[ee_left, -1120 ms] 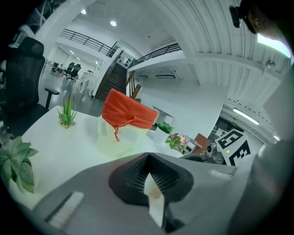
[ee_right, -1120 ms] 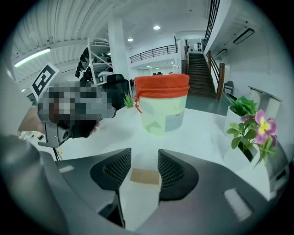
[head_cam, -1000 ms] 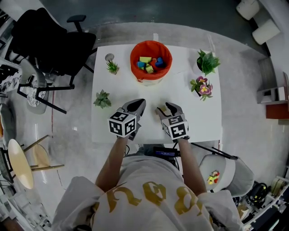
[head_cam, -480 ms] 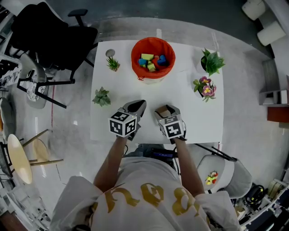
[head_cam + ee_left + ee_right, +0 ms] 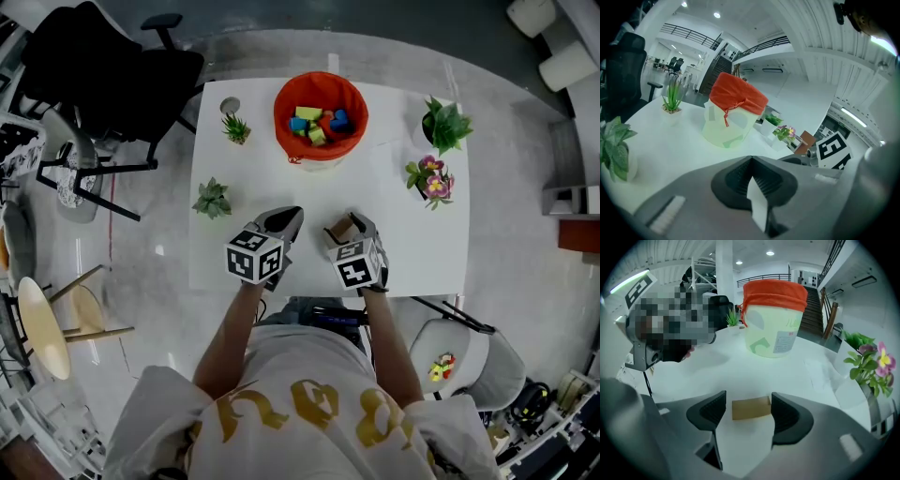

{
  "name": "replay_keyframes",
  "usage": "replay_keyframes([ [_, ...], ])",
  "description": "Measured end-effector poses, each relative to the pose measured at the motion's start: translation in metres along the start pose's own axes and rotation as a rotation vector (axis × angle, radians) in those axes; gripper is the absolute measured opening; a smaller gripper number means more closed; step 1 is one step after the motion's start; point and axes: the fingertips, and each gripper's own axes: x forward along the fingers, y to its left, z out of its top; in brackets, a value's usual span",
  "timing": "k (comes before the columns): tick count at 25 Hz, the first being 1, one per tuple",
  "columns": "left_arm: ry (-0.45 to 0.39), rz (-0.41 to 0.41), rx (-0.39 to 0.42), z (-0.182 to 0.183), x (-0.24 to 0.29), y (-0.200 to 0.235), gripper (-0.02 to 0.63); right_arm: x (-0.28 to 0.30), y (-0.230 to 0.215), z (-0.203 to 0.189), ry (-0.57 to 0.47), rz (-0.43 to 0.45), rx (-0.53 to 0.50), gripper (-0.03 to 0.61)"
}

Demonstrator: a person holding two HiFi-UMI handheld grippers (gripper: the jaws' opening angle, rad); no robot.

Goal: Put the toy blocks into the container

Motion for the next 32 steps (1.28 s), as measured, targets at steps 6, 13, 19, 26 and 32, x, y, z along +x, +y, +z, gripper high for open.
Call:
replay_keyframes([
  [6,0.002,-0.005,-0.008,-0.001,0.001,0.001,0.002,-0.003,-0.007,-0.007,0.023,0.012,-0.103,0.322],
  [13,0.008,-0.012,-0.018,-0.002,0.004,0.002,0.002,0.004,-0.010,-0.010,0.062,0.084,-0.124,0.330],
  [19,0.006,-0.009,-0.027,0.000,0.006,0.006,0.002,0.008,-0.008,-0.013,0.091,0.105,-0.151,0.315],
  [26,0.005,-0.018,-0.035,0.002,0.012,0.005,0.002,0.007,-0.008,-0.012,0.044,0.110,-0.150,0.311],
  [32,0.003,-0.020,-0.032,0.004,0.014,0.003,0.002,0.009,-0.011,-0.011,0.030,0.121,-0.099,0.310],
])
